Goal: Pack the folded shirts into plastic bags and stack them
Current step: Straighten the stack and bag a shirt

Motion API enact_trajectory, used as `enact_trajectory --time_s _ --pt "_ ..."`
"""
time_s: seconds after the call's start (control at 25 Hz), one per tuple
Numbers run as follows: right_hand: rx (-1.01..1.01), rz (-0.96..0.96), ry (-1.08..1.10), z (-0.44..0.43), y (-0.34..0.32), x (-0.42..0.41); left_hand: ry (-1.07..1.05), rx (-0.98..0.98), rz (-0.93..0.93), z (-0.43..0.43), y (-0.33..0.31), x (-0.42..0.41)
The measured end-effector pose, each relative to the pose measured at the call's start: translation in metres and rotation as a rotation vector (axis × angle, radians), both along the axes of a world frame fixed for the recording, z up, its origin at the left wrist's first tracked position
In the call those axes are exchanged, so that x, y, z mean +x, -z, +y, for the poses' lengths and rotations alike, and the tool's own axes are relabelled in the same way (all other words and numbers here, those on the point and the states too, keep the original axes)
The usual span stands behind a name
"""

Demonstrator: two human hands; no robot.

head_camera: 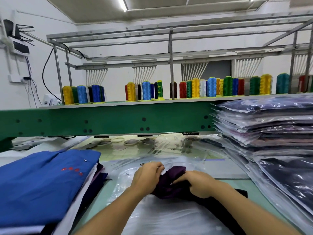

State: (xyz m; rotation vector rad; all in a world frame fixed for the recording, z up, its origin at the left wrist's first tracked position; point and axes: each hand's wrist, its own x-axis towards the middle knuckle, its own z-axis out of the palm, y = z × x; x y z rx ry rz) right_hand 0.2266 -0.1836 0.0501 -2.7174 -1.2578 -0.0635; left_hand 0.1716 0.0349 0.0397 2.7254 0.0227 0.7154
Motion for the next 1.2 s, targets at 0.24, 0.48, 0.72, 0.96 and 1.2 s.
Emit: enact_trajectory --time_s 0.24,0.48,0.72,0.96,1.2 --pt "-0.033 0.011 0.08 -0.023 0.002 -0.004 -0.121 0.112 -0.098 0.014 -0.003 0.0" --pt "-0.017 -0.016 0.142 -0.045 0.02 -0.023 -0.032 0.217 0.145 0.002 0.0 0.002" --pt "0.028 0.022 0.107 -0.013 -0.002 -0.025 0.006 0.21 0.163 -0.016 -0.008 0.0" --pt "0.096 0.15 0.165 0.022 -0.025 -0.008 0.134 0.029 0.114 -0.02 -0.04 -0.004" --pt "0.176 0.182 0.222 0.06 -0.025 0.004 0.171 0.057 0.077 -0.017 -0.061 -0.011"
